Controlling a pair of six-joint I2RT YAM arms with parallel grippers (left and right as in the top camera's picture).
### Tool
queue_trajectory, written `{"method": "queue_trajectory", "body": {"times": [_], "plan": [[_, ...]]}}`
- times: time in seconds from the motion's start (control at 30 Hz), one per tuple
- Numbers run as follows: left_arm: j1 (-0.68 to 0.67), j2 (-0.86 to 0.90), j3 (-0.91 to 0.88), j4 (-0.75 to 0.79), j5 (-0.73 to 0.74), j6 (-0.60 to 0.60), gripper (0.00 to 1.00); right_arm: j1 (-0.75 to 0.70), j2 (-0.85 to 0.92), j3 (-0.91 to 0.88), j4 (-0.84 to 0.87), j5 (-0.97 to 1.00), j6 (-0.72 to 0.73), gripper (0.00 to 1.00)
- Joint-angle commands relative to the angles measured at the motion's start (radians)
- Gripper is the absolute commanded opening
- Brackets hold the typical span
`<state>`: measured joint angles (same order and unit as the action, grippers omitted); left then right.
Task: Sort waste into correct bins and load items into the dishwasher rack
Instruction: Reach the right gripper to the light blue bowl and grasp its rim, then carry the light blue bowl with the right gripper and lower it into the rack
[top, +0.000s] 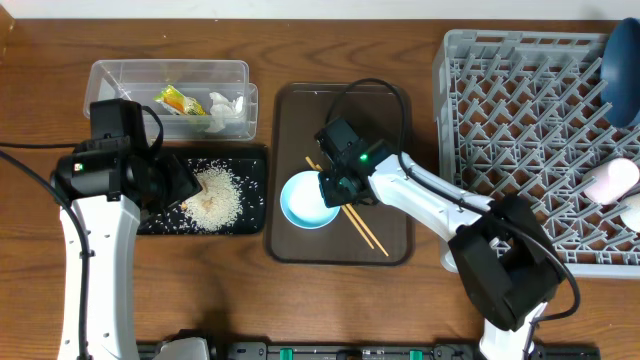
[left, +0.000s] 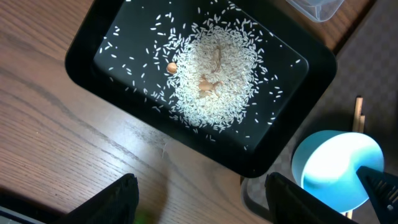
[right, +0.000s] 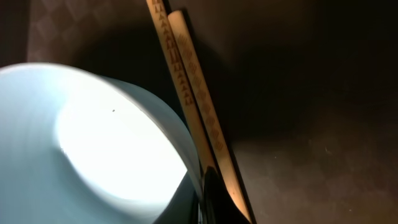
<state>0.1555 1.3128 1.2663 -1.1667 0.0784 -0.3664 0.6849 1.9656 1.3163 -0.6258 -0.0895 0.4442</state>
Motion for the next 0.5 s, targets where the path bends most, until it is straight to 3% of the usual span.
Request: {"method": "queue_trajectory", "body": {"times": [0.0, 0.23, 0.47], "plan": [[0.003, 0.0, -0.002, -0.003, -0.011, -0.005, 0.68, 0.016, 0.013, -0.003, 0.002, 0.01, 0.022, 0.01], [0.003, 0.0, -0.002, -0.004, -0.011, -0.005, 0.68, -0.026, -0.036, 0.025, 0.001, 0.011, 0.012, 0.01], [0.003, 0.0, -0.002, -0.004, -0.011, -0.005, 0.68, -0.147, -0.184, 0.09, 0.002, 0.047, -0.121, 0.01]]}}
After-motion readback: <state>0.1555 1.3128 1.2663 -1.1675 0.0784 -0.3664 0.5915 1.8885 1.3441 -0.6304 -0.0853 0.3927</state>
